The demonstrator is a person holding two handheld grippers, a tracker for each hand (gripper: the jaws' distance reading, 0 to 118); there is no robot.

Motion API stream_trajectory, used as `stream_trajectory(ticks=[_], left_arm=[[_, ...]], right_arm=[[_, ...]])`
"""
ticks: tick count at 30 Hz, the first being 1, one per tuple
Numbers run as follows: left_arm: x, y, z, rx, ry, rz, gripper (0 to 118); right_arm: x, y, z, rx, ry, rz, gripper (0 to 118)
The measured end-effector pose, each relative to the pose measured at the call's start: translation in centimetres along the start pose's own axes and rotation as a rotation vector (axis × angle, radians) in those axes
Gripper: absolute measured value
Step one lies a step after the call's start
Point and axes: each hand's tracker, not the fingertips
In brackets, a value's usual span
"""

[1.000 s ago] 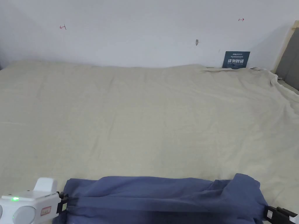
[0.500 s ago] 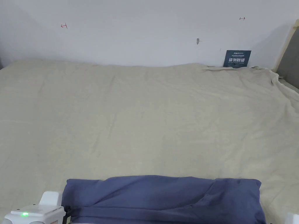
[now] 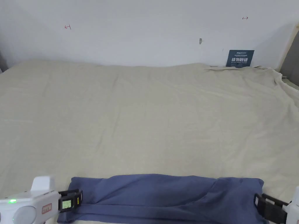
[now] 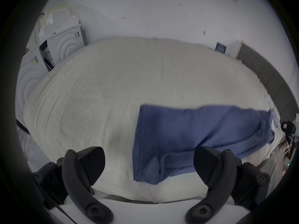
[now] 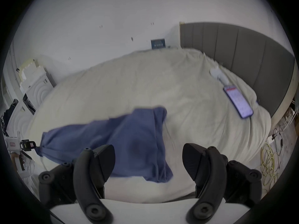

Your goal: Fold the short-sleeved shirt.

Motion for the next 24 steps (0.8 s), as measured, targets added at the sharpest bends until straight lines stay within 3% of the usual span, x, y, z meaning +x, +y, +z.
stream_trajectory(ticks=[6,9,11,12,14,15,16,17,24], left_arm=[[1.3,3.0,3.8,0.226,-0.001,0.007,113],[1.5,3.8,4.4,0.250,-0.018,0.012,111],[2.0,3.8,4.7,0.329,-0.002,0.011,96],[2.2,3.7,4.9,0.354,-0.007,0.000,73],[2.6,3.7,5.1,0.347,0.004,-0.009,37],[2.8,3.7,5.1,0.344,0.004,-0.023,19],[2.7,3.7,5.2,0.338,-0.019,-0.035,9],[2.7,3.8,5.2,0.330,-0.048,-0.038,0],[1.6,4.0,4.3,0.237,-0.089,-0.050,0]], right_arm=[[-2.3,3.5,2.3,0.144,0.028,0.010,88],[-3.4,4.2,2.8,0.199,0.012,0.050,88],[-4.0,4.3,3.1,0.225,0.000,0.067,86],[-4.3,4.3,3.3,0.252,0.000,0.061,77],[-4.7,4.3,3.7,0.278,-0.009,0.060,46],[-4.9,4.4,3.7,0.281,-0.011,0.062,21],[-4.9,4.5,3.8,0.290,-0.004,0.056,4],[-4.9,4.4,3.9,0.302,-0.003,0.051,0],[-5.3,4.8,4.3,0.316,0.018,0.066,0]])
